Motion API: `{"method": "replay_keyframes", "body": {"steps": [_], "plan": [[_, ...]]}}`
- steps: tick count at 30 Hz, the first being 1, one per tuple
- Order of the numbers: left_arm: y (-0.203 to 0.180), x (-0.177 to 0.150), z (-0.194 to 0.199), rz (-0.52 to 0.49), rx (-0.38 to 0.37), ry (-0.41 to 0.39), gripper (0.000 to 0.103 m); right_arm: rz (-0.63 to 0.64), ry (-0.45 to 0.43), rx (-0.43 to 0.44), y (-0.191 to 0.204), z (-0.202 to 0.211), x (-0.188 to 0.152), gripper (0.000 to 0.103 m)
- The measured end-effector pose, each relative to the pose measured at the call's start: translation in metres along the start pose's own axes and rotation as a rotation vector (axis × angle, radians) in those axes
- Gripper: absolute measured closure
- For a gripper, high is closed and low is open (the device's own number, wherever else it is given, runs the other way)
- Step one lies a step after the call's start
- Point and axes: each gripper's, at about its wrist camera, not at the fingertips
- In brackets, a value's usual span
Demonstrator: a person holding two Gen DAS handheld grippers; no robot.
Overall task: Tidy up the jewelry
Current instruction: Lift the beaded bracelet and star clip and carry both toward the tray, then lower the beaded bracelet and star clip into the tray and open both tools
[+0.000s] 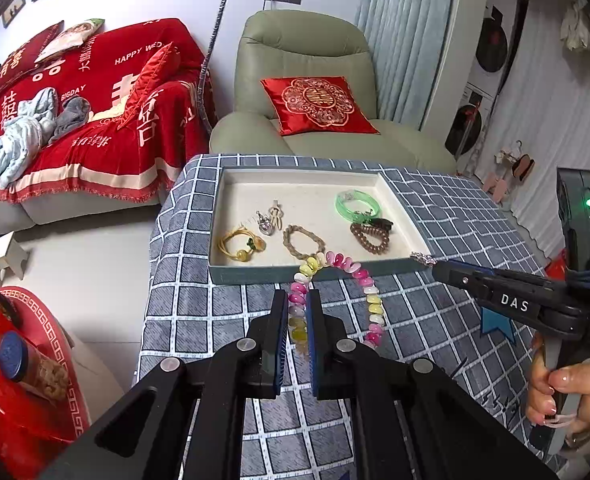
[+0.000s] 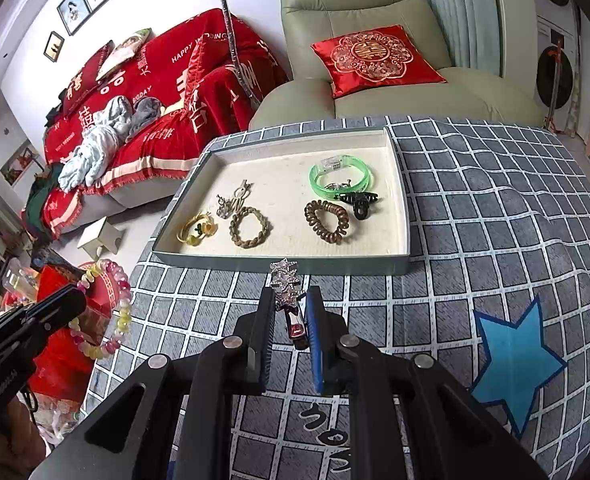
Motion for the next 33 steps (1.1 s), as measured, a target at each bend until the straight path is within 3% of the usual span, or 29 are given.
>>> {"method": "replay_keyframes", "body": {"steps": [12,19,28,33], "plan": [[0.004,0.021,-0.015,0.001,-0.023,0.002,0.078,-0.058,-0.048,0.039,-0.015,0.019,0.011,0.086],[0.009,0.050,-0.030,-0.005,-0.032,0.002,0.078,-0.082,-0.045,0.054,-0.022,0.021,0.029,0.086],[0.020,0.104,-0.059,-0.019,0.004,-0.010,0.078,-0.088,-0.035,0.078,-0.019,0.005,0.072,0.086],[0.027,0.119,-0.090,-0.009,0.019,0.020,0.078,-0.087,-0.016,0.091,-0.012,-0.021,0.092,0.086]]}}
Point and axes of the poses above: each gripper's, at about its wrist camera, not at the fingertips, and z roughly against the way its jaws point, y to its left, x to its top, and after that the axes turned 1 degree about y, right-handed
